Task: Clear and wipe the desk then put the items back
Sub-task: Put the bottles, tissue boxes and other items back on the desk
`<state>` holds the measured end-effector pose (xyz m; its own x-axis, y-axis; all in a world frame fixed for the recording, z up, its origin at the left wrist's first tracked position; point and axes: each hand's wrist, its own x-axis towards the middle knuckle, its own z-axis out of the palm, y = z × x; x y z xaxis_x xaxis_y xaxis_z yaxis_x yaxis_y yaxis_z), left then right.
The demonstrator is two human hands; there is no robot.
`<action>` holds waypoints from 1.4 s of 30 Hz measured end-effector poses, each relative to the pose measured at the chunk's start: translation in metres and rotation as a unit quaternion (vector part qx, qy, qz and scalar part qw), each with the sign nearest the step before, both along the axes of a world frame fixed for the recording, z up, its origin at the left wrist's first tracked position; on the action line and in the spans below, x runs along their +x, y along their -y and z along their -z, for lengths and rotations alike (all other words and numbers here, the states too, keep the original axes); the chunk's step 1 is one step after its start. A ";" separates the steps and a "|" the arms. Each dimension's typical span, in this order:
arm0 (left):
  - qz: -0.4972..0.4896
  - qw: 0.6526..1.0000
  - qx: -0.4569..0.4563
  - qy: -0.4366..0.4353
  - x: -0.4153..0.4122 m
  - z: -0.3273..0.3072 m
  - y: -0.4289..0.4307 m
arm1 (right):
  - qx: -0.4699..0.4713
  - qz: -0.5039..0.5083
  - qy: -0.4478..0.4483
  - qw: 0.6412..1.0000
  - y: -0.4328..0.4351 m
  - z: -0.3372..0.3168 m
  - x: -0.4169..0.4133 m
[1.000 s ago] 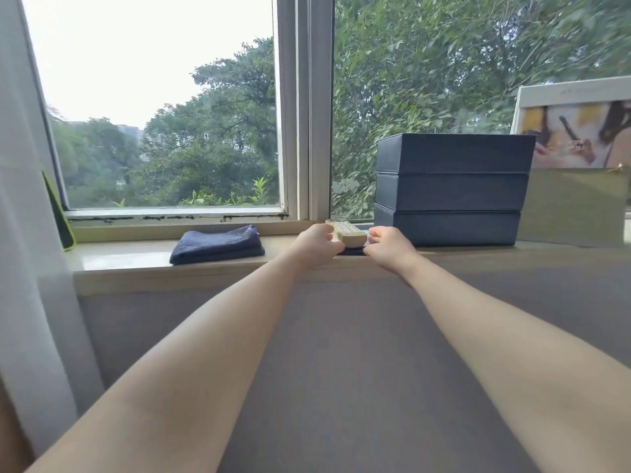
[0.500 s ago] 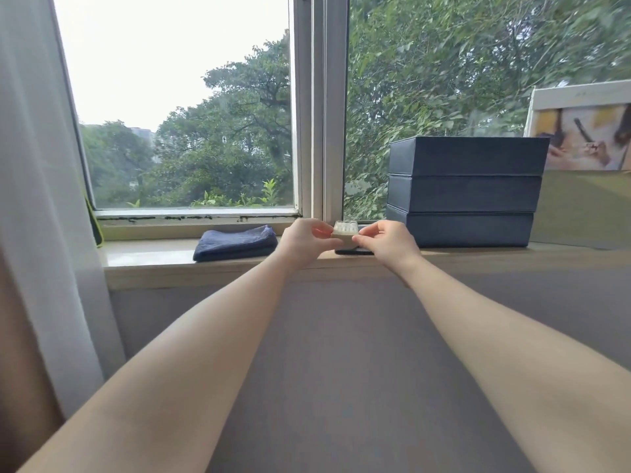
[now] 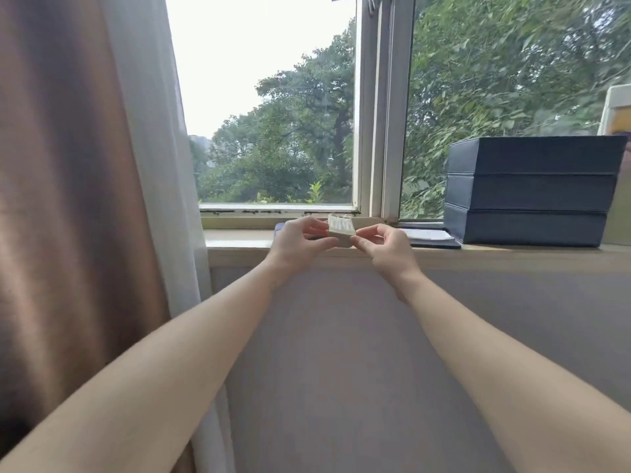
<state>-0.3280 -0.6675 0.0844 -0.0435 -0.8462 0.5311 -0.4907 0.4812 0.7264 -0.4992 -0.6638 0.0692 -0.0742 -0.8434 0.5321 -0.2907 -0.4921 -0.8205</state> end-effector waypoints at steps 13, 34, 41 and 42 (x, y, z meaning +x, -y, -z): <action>-0.104 0.993 -0.029 -0.047 0.111 0.043 -0.093 | -0.006 -0.139 0.072 0.988 -0.056 0.034 0.115; -0.325 0.943 -0.077 -0.015 0.253 0.072 -0.263 | 0.011 -0.346 0.066 0.936 -0.147 0.065 0.291; -0.388 0.918 -0.078 -0.009 0.300 0.081 -0.314 | 0.019 -0.427 0.060 0.902 -0.185 0.068 0.347; -0.396 0.915 -0.076 -0.006 0.306 0.083 -0.322 | 0.020 -0.437 0.055 0.897 -0.190 0.070 0.356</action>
<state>-0.0219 -0.3458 0.0014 0.5583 -0.5261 0.6415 -0.7220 0.0729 0.6881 -0.1432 -0.4736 -0.0009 0.5755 -0.6231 0.5297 0.2764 -0.4614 -0.8430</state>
